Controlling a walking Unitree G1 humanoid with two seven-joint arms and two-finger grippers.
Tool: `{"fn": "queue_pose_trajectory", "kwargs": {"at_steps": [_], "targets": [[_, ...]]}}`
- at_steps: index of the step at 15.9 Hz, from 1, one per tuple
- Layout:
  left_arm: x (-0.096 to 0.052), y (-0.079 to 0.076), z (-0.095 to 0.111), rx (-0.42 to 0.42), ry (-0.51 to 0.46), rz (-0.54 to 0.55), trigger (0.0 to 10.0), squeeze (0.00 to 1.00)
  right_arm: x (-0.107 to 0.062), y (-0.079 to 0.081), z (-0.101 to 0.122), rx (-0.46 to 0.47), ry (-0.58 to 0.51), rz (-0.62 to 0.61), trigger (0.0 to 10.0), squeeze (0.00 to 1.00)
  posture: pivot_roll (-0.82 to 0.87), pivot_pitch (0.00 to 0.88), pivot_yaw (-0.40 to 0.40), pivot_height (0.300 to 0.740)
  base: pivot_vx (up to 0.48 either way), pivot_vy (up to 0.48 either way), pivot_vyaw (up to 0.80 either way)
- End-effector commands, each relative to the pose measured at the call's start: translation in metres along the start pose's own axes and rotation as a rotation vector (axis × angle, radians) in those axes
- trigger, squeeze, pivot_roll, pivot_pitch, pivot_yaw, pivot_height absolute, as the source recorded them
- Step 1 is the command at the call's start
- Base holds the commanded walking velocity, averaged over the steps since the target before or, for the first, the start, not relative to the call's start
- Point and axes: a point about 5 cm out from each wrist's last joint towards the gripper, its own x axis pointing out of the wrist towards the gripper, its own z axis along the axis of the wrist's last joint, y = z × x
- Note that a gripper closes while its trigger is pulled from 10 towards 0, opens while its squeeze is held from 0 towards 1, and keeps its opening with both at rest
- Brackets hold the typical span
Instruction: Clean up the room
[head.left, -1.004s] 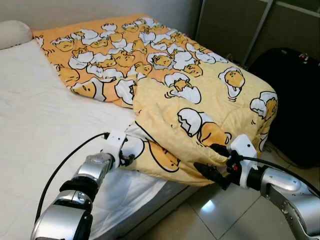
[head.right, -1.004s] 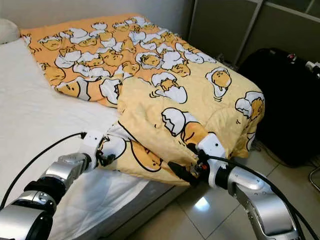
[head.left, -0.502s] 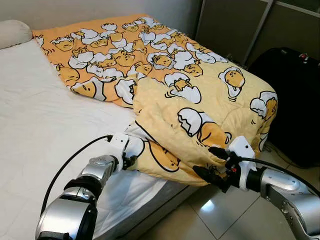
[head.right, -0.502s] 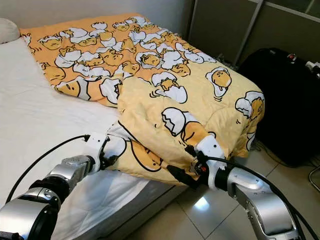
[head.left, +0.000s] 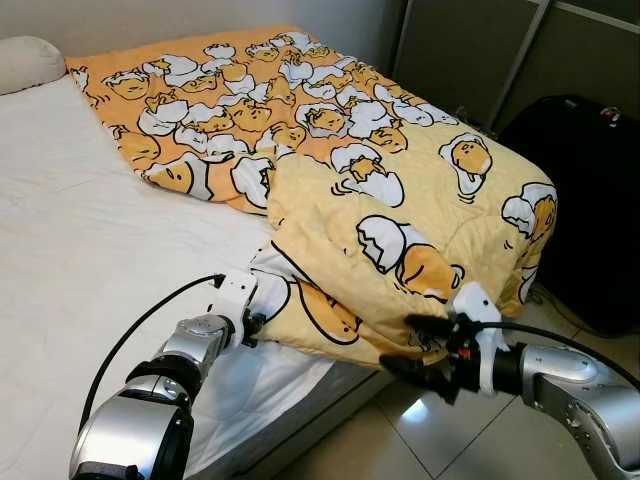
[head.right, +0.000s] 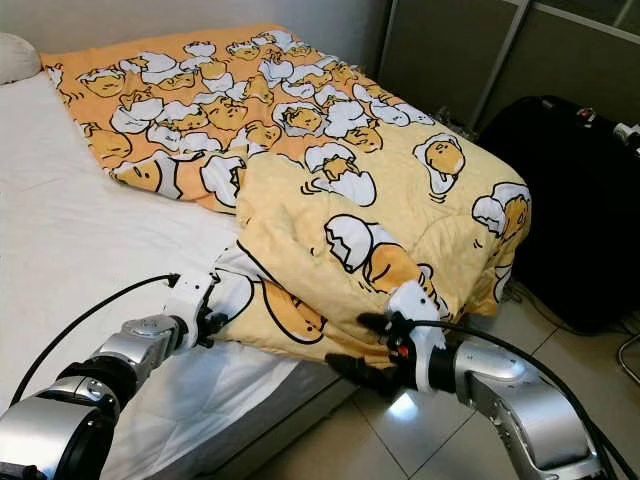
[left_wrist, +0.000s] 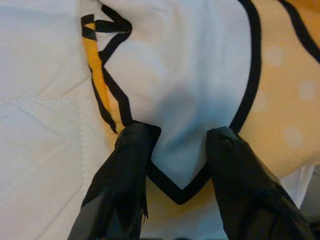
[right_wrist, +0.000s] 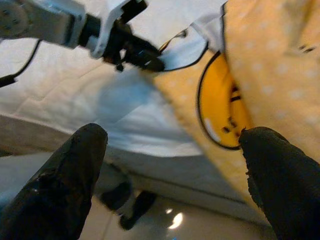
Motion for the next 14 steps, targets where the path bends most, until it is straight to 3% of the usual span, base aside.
{"fn": "queue_pose_trajectory", "kwargs": {"at_steps": [1, 4, 10, 14], "targets": [[0.0, -0.001, 0.003, 0.01, 0.0, -0.013, 0.0, 0.0, -0.003, 0.005, 0.003, -0.01, 0.018, 0.045, 10.0, 1.0, -0.2, 0.0, -0.031, 0.74, 0.0, 0.0, 0.0], [0.0, 0.0, 0.002, 0.012, 0.002, -0.02, 0.0, 0.0, -0.001, -0.001, 0.003, -0.038, 0.03, -0.003, 10.0, 1.0, -0.2, 0.0, -0.021, 0.74, 0.0, 0.0, 0.0], [-0.003, 0.006, -0.001, -0.016, -0.035, -0.027, 0.0, 0.0, 0.022, -0.009, -0.004, 0.025, -0.056, -0.099, 10.0, 1.0, -0.19, 0.002, 0.002, 0.74, 0.0, 0.0, 0.0], [-0.005, 0.006, 0.001, -0.006, -0.066, -0.066, 0.0, 0.0, 0.042, 0.001, -0.006, 0.02, -0.069, -0.029, 10.0, 1.0, -0.16, 0.012, 0.003, 0.74, 0.0, 0.0, 0.0]]}}
